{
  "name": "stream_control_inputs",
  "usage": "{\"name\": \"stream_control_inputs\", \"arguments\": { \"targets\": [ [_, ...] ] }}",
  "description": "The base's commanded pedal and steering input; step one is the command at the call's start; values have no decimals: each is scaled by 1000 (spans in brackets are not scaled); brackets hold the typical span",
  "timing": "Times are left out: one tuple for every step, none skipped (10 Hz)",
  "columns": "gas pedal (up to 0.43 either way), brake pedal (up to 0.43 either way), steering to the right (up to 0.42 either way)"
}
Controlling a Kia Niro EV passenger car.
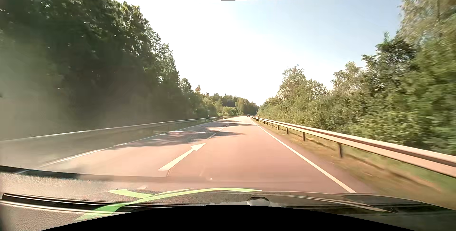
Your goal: Follow the waypoints while adhering to traffic rules and regulations
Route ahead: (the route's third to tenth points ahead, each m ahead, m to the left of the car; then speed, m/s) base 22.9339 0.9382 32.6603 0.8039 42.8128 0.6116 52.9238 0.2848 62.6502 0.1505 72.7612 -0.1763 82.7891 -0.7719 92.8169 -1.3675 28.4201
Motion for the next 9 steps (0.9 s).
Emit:
{"name": "stream_control_inputs", "arguments": {
  "targets": [
    [177,0,1],
    [177,0,2],
    [177,0,1],
    [157,0,1],
    [138,0,1],
    [138,0,1],
    [138,0,1],
    [138,0,1],
    [118,0,2]
  ]
}}
